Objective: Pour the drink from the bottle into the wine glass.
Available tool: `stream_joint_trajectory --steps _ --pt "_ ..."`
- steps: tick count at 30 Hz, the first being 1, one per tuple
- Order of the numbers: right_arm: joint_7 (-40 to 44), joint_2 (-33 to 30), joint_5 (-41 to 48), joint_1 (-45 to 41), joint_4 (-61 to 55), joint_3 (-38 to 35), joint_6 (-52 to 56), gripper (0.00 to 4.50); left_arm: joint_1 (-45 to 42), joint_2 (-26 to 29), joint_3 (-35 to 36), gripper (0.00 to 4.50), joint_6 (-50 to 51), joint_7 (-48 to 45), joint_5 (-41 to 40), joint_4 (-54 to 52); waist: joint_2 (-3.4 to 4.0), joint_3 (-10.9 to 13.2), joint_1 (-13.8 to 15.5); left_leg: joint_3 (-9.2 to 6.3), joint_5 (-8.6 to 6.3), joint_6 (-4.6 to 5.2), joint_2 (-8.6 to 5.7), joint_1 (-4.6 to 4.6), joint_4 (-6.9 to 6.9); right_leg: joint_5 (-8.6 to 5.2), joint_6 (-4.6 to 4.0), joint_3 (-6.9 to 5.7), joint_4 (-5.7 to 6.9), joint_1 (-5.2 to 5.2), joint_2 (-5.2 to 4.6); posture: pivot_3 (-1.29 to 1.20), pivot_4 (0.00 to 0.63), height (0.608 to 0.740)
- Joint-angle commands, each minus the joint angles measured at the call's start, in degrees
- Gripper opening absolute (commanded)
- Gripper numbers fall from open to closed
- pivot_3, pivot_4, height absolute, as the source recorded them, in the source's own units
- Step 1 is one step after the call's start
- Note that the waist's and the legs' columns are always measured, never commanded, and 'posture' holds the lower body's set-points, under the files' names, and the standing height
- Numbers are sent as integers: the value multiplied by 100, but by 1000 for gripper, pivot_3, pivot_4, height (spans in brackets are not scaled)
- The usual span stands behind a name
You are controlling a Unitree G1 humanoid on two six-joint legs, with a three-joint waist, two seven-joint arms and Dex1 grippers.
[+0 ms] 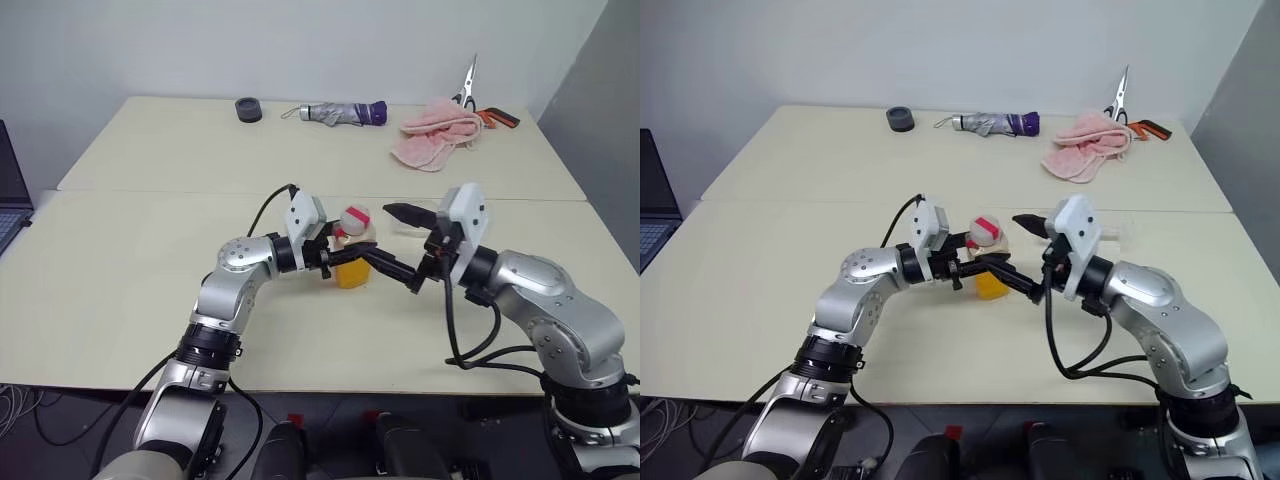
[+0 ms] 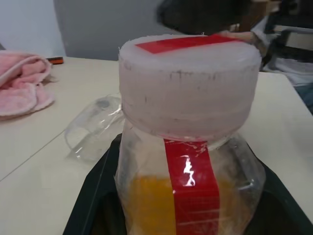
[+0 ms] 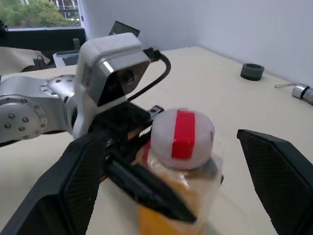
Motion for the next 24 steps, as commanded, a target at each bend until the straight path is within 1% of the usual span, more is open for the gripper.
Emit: stream_joint_trajectory --steps 1,11,18,24 --pt "-87 128 -99 -135 32 50 -103 4500 -228 -76 -17 1922 -233 -122 -35 -21 0 0 2 0 0 0 0 -1 0 0 0 -1 -1 0 0 0 150 740" --pt "-31 411 -333 -206 295 292 -271 4500 -261 -134 -93 1922 -348 -145 71 30 0 0 -1 1 0 1 1 -1 0 0 0 0 0 -1 -1 0 150 740" --pt "-24 655 -245 -322 322 217 -289 4500 -215 -117 -56 1922 -339 -132 102 -16 0 0 0 -1 0 0 1 -2 0 0 0 -2 0 -2 -1 0 150 740" --pt "-18 692 -305 -390 420 224 -283 4500 -222 -80 -26 1922 -323 -142 86 -16 0 0 1 -1 0 0 1 -2 0 0 0 -1 0 -2 -1 0 150 740"
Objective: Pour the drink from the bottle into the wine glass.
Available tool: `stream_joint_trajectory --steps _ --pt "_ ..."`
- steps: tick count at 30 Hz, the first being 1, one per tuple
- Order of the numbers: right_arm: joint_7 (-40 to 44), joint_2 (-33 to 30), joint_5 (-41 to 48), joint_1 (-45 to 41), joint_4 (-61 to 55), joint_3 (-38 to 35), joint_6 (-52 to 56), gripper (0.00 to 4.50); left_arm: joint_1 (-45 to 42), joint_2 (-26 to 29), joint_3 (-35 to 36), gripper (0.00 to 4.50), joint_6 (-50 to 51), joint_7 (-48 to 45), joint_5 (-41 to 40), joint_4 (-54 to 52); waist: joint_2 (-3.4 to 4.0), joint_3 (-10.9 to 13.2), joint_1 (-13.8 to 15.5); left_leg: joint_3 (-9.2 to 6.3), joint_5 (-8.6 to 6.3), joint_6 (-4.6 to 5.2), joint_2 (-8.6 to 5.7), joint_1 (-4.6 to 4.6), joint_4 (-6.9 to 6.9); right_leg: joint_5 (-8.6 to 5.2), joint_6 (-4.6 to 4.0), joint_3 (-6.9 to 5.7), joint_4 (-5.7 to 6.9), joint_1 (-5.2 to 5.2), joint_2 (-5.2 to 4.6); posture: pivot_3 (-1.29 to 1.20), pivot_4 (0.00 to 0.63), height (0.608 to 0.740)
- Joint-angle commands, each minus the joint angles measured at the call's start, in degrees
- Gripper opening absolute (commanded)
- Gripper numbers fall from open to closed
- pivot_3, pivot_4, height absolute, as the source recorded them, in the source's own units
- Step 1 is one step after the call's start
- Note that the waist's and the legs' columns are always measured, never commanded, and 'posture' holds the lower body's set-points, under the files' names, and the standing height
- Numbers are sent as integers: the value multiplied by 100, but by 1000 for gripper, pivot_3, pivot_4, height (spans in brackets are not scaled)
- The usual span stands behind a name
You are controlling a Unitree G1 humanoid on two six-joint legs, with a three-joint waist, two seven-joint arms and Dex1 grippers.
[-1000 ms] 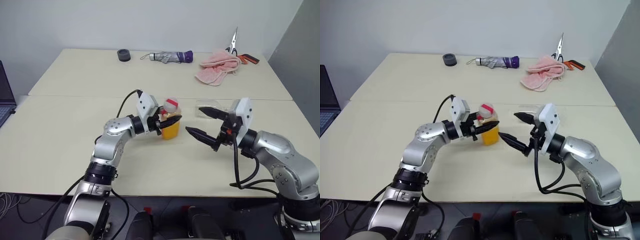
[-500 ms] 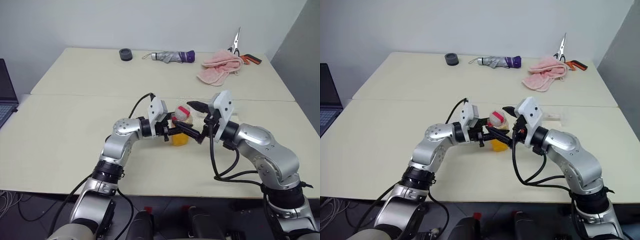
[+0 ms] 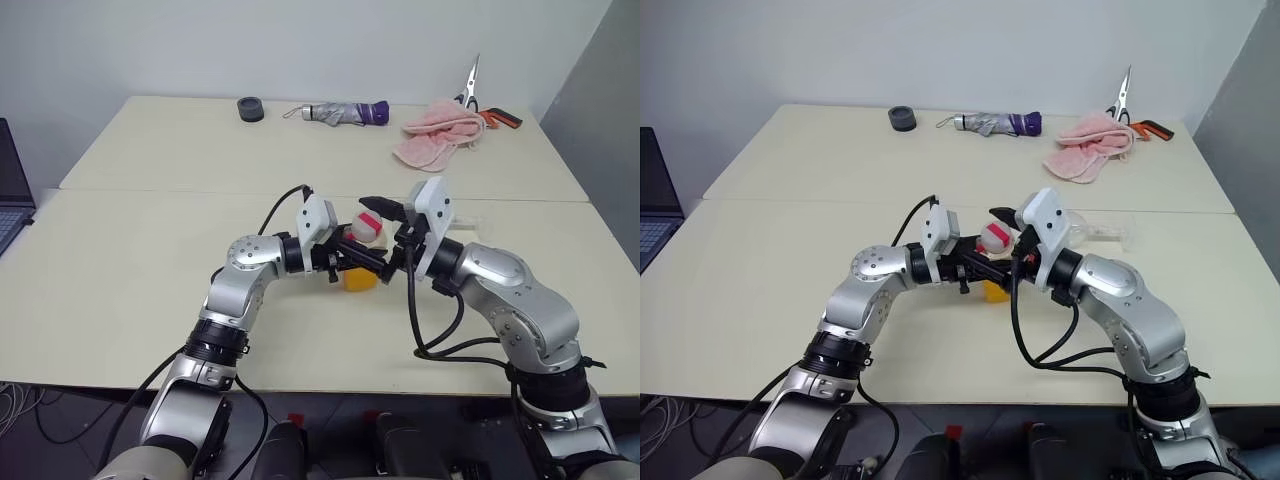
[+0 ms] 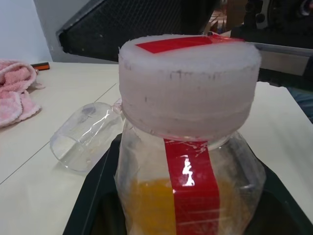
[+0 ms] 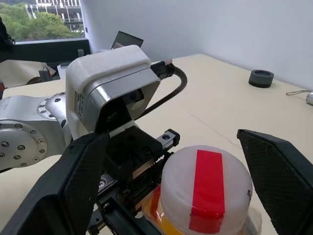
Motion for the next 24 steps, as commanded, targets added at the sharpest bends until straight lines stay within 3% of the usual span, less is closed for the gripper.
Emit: stream_joint_trajectory --steps 1,4,10,13,20,24 --pt "7 27 44 -113 -70 -126 -89 4500 -113 15 56 1922 -139 -14 -53 -180 0 0 -1 0 0 0 0 0 0 0 0 0 0 0 0 0 150 740" --pt "2 64 54 -107 -54 -161 -121 3913 -101 33 62 1922 -109 -34 -78 -210 0 0 -1 0 0 0 0 0 0 0 0 0 0 0 0 0 150 740" --pt "141 32 -6 -80 21 -113 -218 1878 -125 84 128 1922 -48 -141 -168 -198 0 0 -1 0 0 0 0 0 0 0 0 0 0 0 0 0 150 740" --pt "466 -70 14 -96 118 -29 -328 1880 -192 117 211 1922 42 -257 -308 -169 0 0 -1 0 0 0 0 0 0 0 0 0 0 0 0 0 150 740" --pt "2743 -744 150 -980 1645 208 -1035 1880 -499 460 273 1914 246 -993 -525 90 7 8 -9 -1 0 1 -1 1 2 0 0 -5 1 0 2 0 150 740" --pt "3142 -738 24 -1495 2484 240 -1264 1880 -706 602 305 1913 31 -1131 -378 469 8 8 -16 -1 0 1 1 4 0 0 -1 -6 1 0 4 0 150 740"
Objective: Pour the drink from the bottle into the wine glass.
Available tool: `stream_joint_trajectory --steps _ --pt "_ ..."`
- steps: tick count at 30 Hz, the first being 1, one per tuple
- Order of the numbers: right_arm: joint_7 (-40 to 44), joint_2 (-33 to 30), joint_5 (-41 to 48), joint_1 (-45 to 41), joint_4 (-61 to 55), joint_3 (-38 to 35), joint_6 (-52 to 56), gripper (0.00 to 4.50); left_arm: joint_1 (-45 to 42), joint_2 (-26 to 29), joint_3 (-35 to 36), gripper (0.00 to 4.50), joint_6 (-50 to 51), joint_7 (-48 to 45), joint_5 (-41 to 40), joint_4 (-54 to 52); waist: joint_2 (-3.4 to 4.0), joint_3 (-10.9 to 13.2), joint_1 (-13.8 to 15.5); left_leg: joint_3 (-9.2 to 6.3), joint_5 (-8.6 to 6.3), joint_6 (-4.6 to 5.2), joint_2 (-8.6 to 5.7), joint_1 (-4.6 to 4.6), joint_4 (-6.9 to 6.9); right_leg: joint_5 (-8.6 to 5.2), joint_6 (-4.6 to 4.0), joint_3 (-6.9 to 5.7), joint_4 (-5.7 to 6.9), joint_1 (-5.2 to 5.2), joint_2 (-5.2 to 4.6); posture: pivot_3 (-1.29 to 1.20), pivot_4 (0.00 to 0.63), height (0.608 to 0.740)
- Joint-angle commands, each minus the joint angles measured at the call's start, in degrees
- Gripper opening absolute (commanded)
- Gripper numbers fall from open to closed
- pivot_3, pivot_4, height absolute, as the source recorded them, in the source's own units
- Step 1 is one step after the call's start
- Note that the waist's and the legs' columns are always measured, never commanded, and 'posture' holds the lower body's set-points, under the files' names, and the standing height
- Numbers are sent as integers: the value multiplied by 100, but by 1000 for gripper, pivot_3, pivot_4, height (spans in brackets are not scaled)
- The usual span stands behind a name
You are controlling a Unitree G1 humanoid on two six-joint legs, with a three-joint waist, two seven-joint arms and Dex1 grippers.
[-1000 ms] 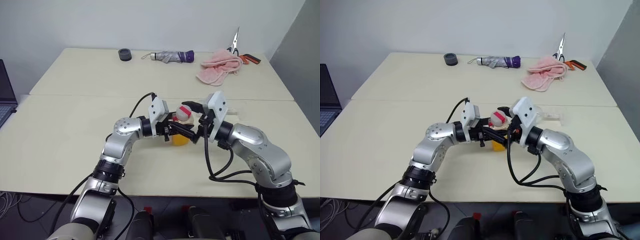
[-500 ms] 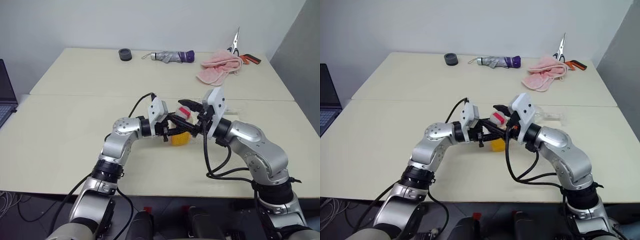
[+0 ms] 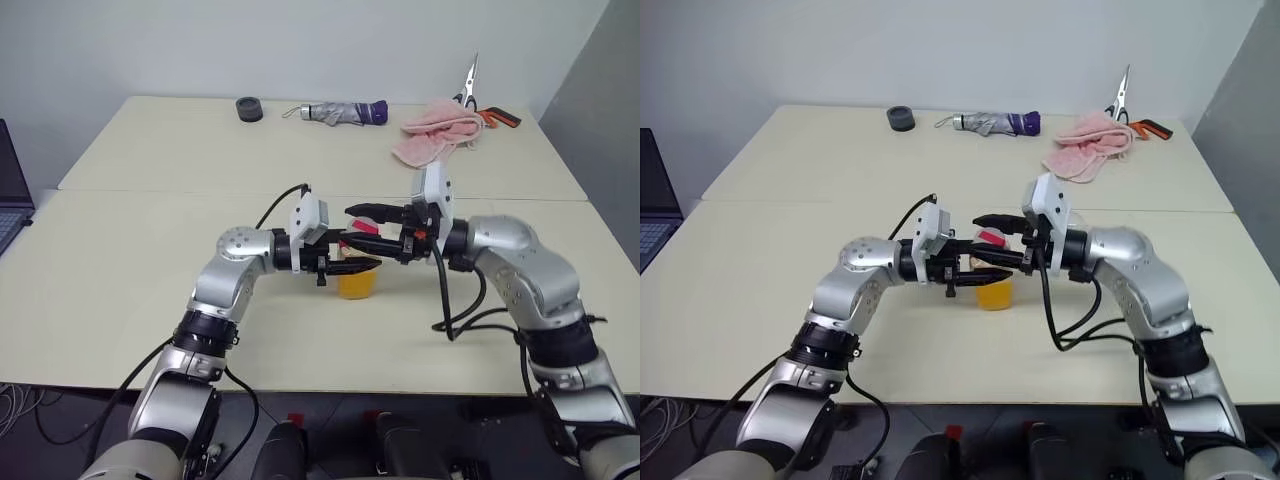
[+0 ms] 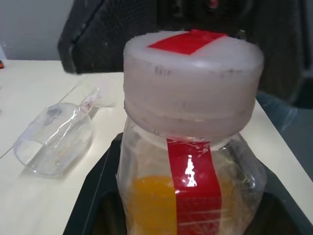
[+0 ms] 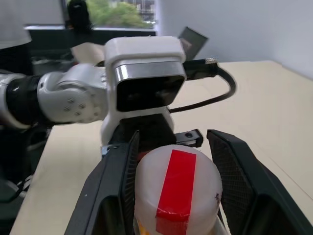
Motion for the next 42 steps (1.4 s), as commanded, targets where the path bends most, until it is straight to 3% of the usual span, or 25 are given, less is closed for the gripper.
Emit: stream_joint_trajectory --steps 1,5,6,10,14,17,22,42 --pt "410 -120 -102 -111 286 2 -156 1880 -256 125 325 1913 -207 -26 -106 186 0 0 9 -1 0 0 0 -2 0 0 0 -1 -1 0 0 0 150 740" --pt "-84 -32 -147 78 116 -266 -198 1880 -231 110 375 1912 -210 58 -128 202 0 0 20 -2 -1 1 0 -20 0 0 -1 -2 -6 -12 -14 0 150 740" --pt "-205 -29 -129 182 -7 -360 -222 2603 -204 99 384 1912 -183 73 -149 181 0 0 22 -1 -1 1 1 -21 0 0 -1 0 -7 -13 -18 0 150 740" --pt "-932 -103 327 936 -1366 -891 321 3946 -112 91 417 1905 -127 102 -191 122 4 3 35 -5 -1 1 4 -24 0 0 0 0 -8 -12 -26 0 150 740" --pt "-1940 116 371 1666 -2598 -893 878 3952 -144 74 449 1905 -173 88 -143 248 5 4 36 -7 -1 1 1 -25 0 -1 1 -1 -8 -12 -24 0 150 740" --pt "-3017 627 -405 1752 -2813 -546 793 3952 -165 44 418 1905 -220 72 -97 311 5 4 -15 1 0 1 -3 -17 3 -1 1 7 1 -12 -12 0 150 740" --pt "-3827 1158 -1140 1674 -2846 29 751 3952 -186 -15 337 1905 -226 -15 -49 320 6 4 -30 -1 2 -3 4 -8 3 -1 1 7 11 -12 6 0 150 740" --pt "-3709 1507 -1014 1638 -2618 36 898 3952 -280 -69 306 1905 -453 -79 89 519 6 4 8 0 1 -1 -2 -15 2 -1 0 5 2 -12 -4 0 150 740"
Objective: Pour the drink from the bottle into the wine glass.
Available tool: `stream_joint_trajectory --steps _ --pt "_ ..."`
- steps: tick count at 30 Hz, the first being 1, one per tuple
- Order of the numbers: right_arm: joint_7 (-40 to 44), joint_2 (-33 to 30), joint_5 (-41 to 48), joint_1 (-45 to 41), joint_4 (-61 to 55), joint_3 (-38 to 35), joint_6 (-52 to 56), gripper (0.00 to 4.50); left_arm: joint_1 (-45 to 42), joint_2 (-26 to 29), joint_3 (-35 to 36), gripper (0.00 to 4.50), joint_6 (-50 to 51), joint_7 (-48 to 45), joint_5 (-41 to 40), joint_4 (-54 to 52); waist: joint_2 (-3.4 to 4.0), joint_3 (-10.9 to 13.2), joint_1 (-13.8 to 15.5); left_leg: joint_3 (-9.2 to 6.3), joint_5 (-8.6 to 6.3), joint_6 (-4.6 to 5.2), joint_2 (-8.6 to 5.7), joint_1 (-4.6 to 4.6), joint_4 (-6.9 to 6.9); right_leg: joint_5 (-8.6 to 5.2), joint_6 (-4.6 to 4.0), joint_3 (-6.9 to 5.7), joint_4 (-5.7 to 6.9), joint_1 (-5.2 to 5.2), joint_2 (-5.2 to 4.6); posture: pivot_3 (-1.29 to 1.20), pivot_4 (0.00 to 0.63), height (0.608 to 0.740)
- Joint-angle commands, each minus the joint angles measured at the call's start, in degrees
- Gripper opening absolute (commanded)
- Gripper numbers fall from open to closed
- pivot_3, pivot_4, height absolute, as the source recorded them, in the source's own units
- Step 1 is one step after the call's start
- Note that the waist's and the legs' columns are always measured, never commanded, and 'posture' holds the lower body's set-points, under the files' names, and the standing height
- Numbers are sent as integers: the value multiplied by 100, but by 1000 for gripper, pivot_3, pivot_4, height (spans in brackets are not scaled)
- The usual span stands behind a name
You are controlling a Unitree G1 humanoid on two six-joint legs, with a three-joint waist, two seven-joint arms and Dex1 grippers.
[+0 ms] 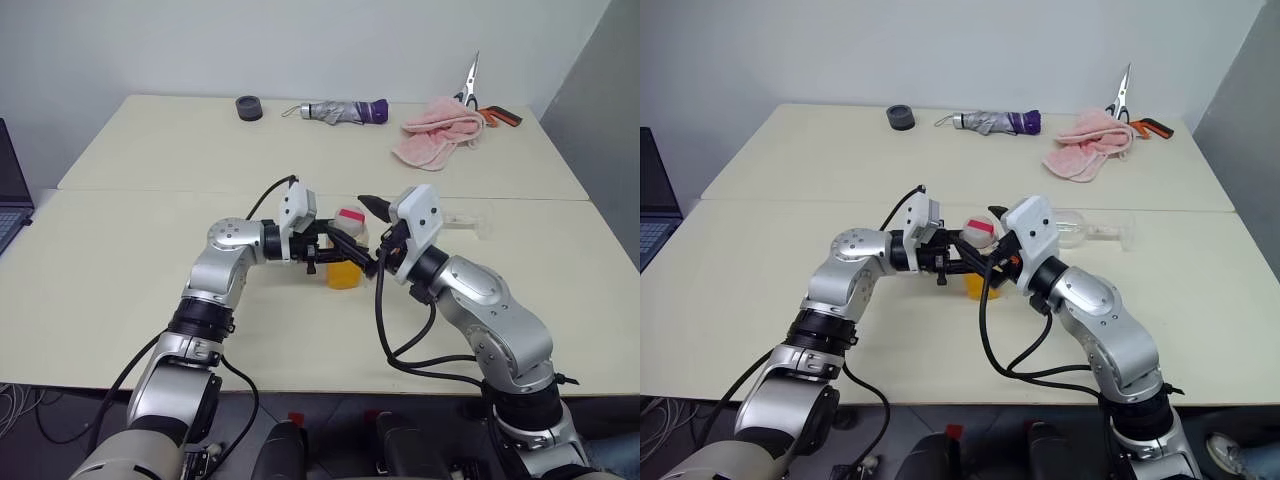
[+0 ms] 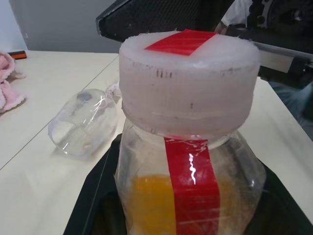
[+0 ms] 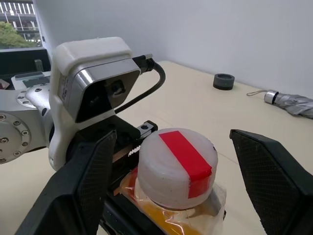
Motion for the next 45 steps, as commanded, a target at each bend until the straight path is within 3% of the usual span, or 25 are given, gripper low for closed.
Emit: stream_joint_trajectory --steps 1,2,5,9,14,21,27,30,35,38,40,45 --pt "26 59 76 -125 -72 -81 -96 3952 -131 -2 69 1905 -132 3 -56 -168 0 0 0 0 0 0 0 0 0 0 0 0 0 0 0 0 150 740" --pt "38 58 71 -126 -61 -79 -108 3952 -125 1 70 1905 -132 2 -57 -173 0 0 1 0 0 0 0 0 0 0 0 -1 0 0 0 0 150 740" --pt "82 44 74 -130 -38 -58 -115 3325 -115 4 70 1905 -133 0 -58 -180 0 0 1 0 0 0 0 0 0 0 0 0 0 0 0 0 150 740" --pt "172 43 93 -139 11 -29 -166 1907 -109 7 68 1904 -130 -12 -64 -193 0 0 0 0 0 0 0 0 0 0 0 0 0 0 0 0 150 740" --pt "1005 -175 309 -299 318 64 -538 1835 -118 9 53 1904 -119 -54 -77 -211 0 0 1 0 0 0 0 0 0 0 0 -1 0 0 0 0 150 740" --pt "3602 -1405 473 -1446 2099 50 -1442 1835 -253 -5 -4 1901 -195 -210 -44 -110 4 3 -8 1 -1 1 -2 3 0 0 0 -4 -1 1 0 0 150 740" --pt "3919 -1499 598 -1871 2841 -298 -1446 1835 -331 -55 12 1899 -247 -177 -26 -41 4 3 2 -2 -1 2 2 1 -1 1 -1 -6 0 0 2 0 150 740" --pt "3517 -1483 736 -1651 2545 -667 -1322 2891 -305 -69 38 1898 -223 -127 -30 -81 4 3 11 -1 -1 2 1 -2 0 1 -1 -5 -1 0 -9 0 150 740" --pt "2525 -1404 1293 -771 865 -1224 -581 4500 -284 -81 69 1897 -198 -87 -27 -82 4 4 27 -5 -1 2 2 -7 1 1 -1 -4 -1 0 -18 0 150 740" --pt "1845 -1244 1432 -220 -160 -1177 -149 4500 -302 -100 80 1897 -189 -81 -24 -40 4 4 23 -7 -1 2 1 -7 -1 0 0 -5 -1 0 -14 0 150 740" --pt "1125 -935 1041 -4 -501 -893 -65 4500 -319 -117 75 1897 -198 -90 -17 -5 4 4 -6 -5 -1 1 0 -4 0 0 0 -2 0 0 -9 0 150 740" --pt "-18 -194 31 76 -480 -132 -314 4500 -383 -168 34 1897 -228 -160 7 104 6 5 -41 -2 1 -1 6 6 2 0 1 2 11 0 11 0 150 740"
